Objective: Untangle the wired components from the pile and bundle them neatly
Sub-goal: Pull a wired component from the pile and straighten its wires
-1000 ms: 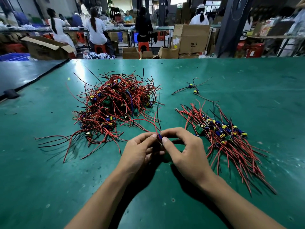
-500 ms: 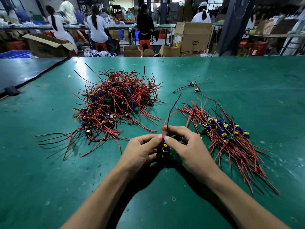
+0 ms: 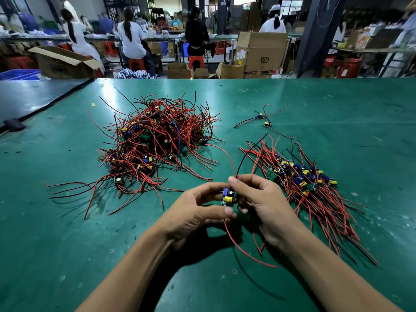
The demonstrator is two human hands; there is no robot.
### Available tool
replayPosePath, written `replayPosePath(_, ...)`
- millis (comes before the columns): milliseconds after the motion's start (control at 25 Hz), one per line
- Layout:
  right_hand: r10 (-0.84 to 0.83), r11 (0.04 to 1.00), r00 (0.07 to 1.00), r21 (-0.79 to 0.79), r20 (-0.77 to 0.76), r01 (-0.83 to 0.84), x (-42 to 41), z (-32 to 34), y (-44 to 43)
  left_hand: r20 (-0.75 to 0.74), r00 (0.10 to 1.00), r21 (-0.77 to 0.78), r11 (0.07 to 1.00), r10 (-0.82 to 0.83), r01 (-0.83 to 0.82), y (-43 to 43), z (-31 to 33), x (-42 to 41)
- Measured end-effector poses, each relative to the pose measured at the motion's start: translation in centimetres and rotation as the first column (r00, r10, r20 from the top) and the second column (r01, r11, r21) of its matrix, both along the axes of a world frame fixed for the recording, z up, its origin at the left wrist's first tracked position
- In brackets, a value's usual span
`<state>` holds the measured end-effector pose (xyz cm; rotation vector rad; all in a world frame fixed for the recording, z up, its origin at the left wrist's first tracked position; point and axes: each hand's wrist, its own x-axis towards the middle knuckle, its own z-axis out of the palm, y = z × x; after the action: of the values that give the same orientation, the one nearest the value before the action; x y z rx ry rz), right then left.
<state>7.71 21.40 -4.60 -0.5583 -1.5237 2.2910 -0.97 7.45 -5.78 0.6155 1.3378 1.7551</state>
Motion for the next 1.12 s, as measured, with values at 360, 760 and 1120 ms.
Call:
replayPosePath(360, -0.011, 0.990, 1.000, -0.139, -0.003, 0.011, -0.3, 0.1, 1.0, 0.003, 0.990, 0.029, 0.990, -0.139, 0.139, -0.2, 0.3, -0.2)
replayPosePath(760, 0.031, 0.915, 0.993, -0.403, 0.115, 0.018, -0.7, -0.2, 1.6, 0.031, 0.996, 0.047, 0.995, -0.085, 0.084, -0.1, 0.1, -0.1)
replayPosePath(1120, 0.037, 0.930, 0.996, -0.368, 0.078, -0.005, -0.4, -0.1, 1.6, 0.025, 0.996, 0.048, 0.996, -0.083, 0.082, -0.3, 0.4, 0.2)
